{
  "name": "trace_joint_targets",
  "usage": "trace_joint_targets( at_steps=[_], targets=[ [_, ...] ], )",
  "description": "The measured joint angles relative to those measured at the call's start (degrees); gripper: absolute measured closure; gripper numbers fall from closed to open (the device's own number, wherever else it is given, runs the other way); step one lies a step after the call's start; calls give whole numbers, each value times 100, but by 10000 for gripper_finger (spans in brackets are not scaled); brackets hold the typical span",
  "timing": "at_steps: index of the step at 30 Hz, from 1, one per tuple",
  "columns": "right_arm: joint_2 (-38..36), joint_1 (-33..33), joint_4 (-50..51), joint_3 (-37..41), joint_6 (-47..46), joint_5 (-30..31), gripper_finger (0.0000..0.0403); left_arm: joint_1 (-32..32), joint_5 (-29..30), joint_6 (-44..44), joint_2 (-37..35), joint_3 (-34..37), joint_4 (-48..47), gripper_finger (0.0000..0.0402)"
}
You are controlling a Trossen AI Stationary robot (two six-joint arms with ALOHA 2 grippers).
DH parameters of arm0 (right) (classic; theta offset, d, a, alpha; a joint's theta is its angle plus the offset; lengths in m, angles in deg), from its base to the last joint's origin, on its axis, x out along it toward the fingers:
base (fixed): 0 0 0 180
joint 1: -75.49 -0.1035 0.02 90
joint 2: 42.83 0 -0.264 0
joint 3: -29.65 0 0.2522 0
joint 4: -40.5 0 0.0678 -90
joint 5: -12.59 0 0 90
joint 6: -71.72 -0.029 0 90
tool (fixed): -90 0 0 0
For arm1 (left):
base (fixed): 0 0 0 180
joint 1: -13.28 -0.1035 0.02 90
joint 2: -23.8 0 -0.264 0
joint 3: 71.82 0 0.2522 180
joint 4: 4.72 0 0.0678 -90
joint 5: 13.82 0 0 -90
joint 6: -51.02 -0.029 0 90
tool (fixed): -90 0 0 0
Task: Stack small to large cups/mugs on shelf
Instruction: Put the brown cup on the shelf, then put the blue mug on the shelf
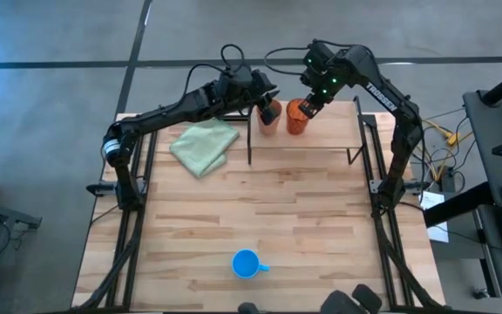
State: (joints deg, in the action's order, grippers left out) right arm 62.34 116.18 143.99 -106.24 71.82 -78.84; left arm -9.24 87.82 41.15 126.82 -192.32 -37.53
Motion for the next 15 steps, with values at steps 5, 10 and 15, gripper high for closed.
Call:
trace_joint_targets(
  at_steps=[5,10,15],
  targets=[
    [-145,-2,23,0,-4,0,330,0,0,-2,0,11,-10,341],
    [-448,-6,29,-101,-157,-9,328,-2,8,-204,-56,-13,-193,341],
    [-1001,-125,28,-198,-648,-503,333,37,44,-267,-501,-28,-1125,341]
  ],
)
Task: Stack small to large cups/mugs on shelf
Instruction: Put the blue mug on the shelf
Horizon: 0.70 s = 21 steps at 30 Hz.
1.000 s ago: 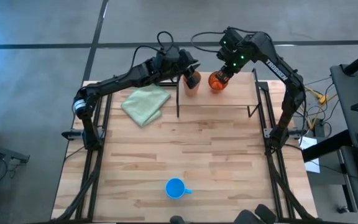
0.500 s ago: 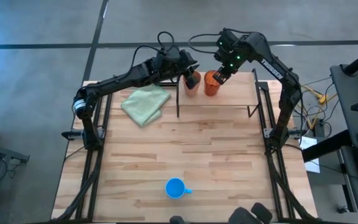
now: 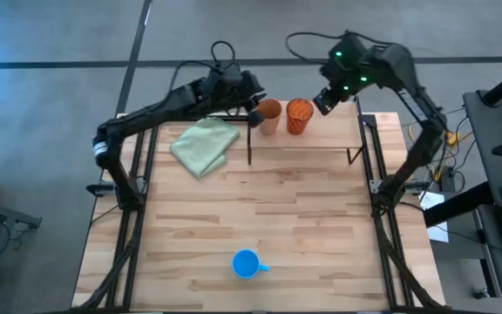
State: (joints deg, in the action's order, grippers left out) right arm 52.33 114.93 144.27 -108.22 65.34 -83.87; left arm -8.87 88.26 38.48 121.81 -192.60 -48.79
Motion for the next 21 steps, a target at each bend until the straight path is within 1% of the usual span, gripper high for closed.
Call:
trace_joint_targets(
  at_steps=[2,4,6,8,10,11,13,17,21],
  targets=[
    [-256,-134,-1,34,-107,-263,335,66,-24,15,-277,2,-734,341],
    [-515,-350,-1,102,-284,-308,335,197,-110,115,-560,15,-1567,341],
    [-739,-616,0,199,-434,-302,335,369,-211,491,-879,19,-2289,341],
    [-918,-925,1,319,-548,-277,335,564,-574,854,-1202,20,-2930,341],
    [-1050,-1270,-21,474,-712,-252,335,770,-1105,1272,-1479,25,-3333,341],
    [-1105,-1445,-56,566,-762,-251,335,887,-1355,1500,-1609,50,-3424,341],
    [-1169,-1779,-161,768,-873,-251,335,1150,-1615,1969,-1791,102,-3465,341],
    [-1167,-2363,-408,1155,-970,-251,335,1681,-1648,2541,-1927,222,-3473,341],
    [-1071,-2685,-414,1416,-970,-249,337,2109,-1640,3037,-1705,394,-3586,341]
  ],
)
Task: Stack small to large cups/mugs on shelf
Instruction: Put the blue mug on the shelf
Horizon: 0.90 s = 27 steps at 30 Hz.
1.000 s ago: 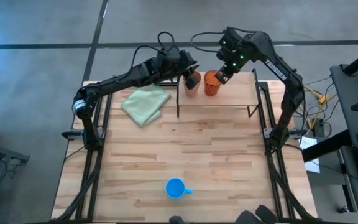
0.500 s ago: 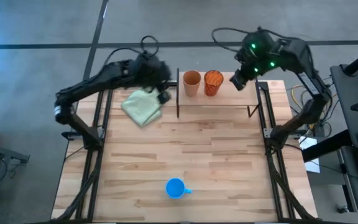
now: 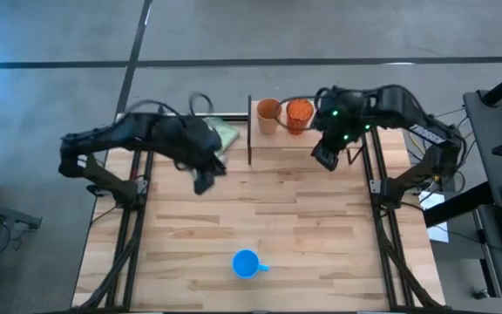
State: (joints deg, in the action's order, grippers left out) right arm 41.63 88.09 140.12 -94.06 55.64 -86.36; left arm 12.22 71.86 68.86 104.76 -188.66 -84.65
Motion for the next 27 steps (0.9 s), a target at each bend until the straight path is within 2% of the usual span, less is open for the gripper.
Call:
trace_joint_targets(
  at_steps=[4,9,18,27],
  targets=[
    [60,-175,7,193,-2,2,340,343,-37,492,413,363,-42,341],
    [54,-300,33,366,-104,1,337,748,-377,941,1056,714,-31,341],
    [-168,-390,61,708,3,2,338,1572,-613,1038,2040,660,853,341],
    [-549,-412,74,1083,5,2,337,1795,-609,1190,2696,657,1070,341]
  ],
)
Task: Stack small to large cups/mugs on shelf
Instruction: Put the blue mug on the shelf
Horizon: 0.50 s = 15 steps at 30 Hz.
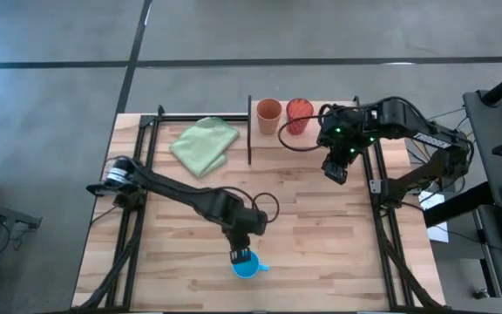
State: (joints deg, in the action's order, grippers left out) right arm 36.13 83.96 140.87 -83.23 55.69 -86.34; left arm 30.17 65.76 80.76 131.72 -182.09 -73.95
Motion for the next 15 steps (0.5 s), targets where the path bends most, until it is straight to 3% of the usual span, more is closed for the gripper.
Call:
trace_joint_targets(
  at_steps=[15],
  targets=[
    [-720,2,-31,748,-1,0,337,66,20,293,148,14,167,341]
  ],
)
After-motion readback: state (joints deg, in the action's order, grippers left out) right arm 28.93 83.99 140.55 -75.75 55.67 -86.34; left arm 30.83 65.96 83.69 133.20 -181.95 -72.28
